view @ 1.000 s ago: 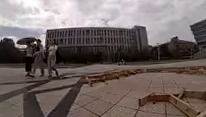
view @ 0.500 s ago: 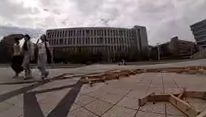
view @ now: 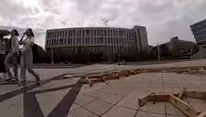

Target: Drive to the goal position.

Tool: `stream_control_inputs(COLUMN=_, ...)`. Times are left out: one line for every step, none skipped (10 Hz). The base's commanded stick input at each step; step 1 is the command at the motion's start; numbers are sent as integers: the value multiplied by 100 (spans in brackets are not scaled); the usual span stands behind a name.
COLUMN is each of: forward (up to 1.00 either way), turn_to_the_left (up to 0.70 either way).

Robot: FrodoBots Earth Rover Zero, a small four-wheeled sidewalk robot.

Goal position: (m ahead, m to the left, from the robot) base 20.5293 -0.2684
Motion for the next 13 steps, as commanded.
stream_control_inputs(forward=6, turn_to_the_left=1)
stream_control_inputs(forward=6, turn_to_the_left=1)
stream_control_inputs(forward=6, turn_to_the_left=1)
stream_control_inputs(forward=6, turn_to_the_left=0)
stream_control_inputs(forward=6, turn_to_the_left=1)
stream_control_inputs(forward=6, turn_to_the_left=1)
stream_control_inputs(forward=6, turn_to_the_left=0)
stream_control_inputs(forward=6, turn_to_the_left=0)
stream_control_inputs(forward=6, turn_to_the_left=1)
stream_control_inputs(forward=6, turn_to_the_left=0)
stream_control_inputs(forward=6, turn_to_the_left=0)
stream_control_inputs(forward=6, turn_to_the_left=0)
stream_control_inputs(forward=6, turn_to_the_left=1)
